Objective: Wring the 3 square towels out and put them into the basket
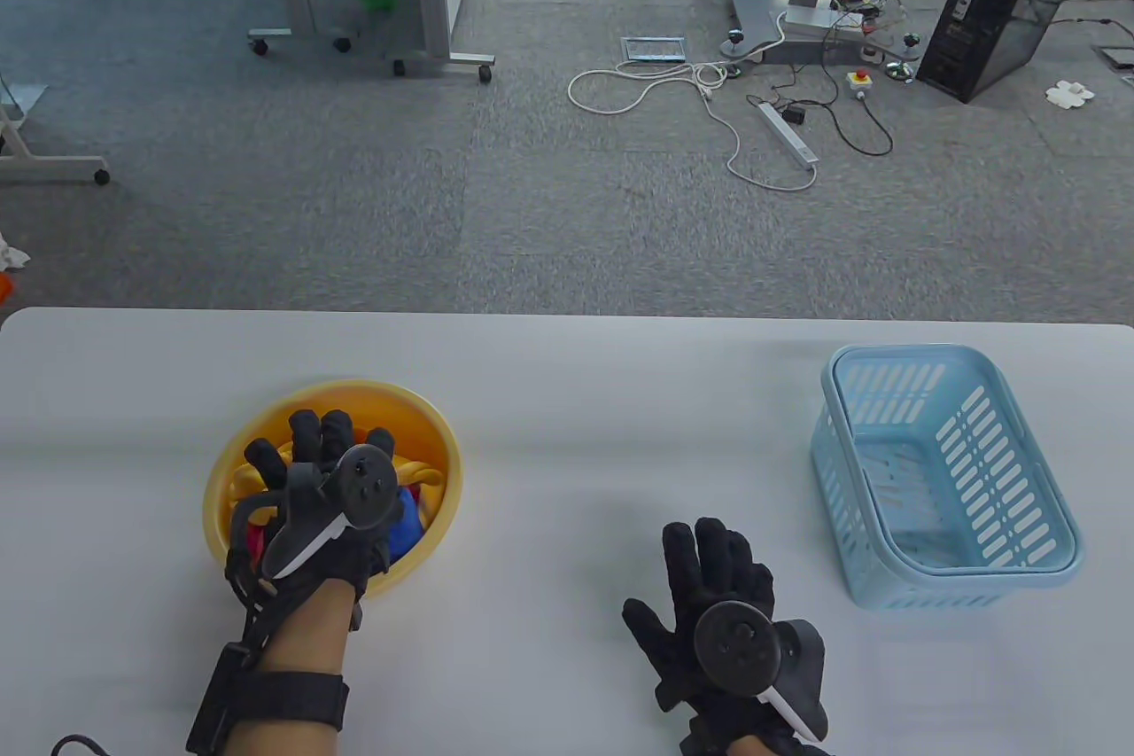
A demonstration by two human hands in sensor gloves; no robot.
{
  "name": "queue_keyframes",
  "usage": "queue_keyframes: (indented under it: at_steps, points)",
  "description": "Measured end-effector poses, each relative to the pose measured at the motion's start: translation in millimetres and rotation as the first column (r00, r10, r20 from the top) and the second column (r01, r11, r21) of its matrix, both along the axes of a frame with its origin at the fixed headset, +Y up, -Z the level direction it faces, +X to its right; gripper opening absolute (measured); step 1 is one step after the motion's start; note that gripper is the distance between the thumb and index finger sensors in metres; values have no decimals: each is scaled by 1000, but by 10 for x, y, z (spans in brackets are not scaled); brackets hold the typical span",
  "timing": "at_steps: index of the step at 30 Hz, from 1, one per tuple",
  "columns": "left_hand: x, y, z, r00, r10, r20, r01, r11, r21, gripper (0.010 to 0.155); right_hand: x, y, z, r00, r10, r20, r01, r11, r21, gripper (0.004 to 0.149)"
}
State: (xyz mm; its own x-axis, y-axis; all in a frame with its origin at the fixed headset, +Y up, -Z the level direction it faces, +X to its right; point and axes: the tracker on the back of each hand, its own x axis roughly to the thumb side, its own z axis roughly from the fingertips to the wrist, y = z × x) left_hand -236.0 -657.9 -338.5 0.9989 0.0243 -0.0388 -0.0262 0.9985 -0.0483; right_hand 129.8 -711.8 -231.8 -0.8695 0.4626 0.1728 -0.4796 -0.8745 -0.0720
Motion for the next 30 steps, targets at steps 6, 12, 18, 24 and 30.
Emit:
queue_keyframes:
  at_steps: [6, 12, 18, 24, 30]
  points:
    - [59, -58, -133, 1000, 11, -17, -12, 1000, -19, 71, -8, -10, 0, 1000, 17, 3, -17, 1000, -11, 90]
    - [0, -204, -268, 995, 63, -82, -71, 993, -97, 76, -12, -23, 5, 1000, 19, 4, -19, 1000, -19, 90]
    - [19, -313, -366, 984, 165, -73, -176, 967, -186, 80, -54, -35, -2, 1000, 19, -14, -19, 1000, -10, 88]
    - [100, -353, -402, 988, 129, -82, -145, 956, -253, 79, -78, -29, 8, 999, 31, -19, -31, 1000, -1, 87]
    - [152, -349, -412, 988, 108, -107, -132, 960, -245, 50, -69, -33, 7, 999, 36, -17, -36, 999, -2, 84]
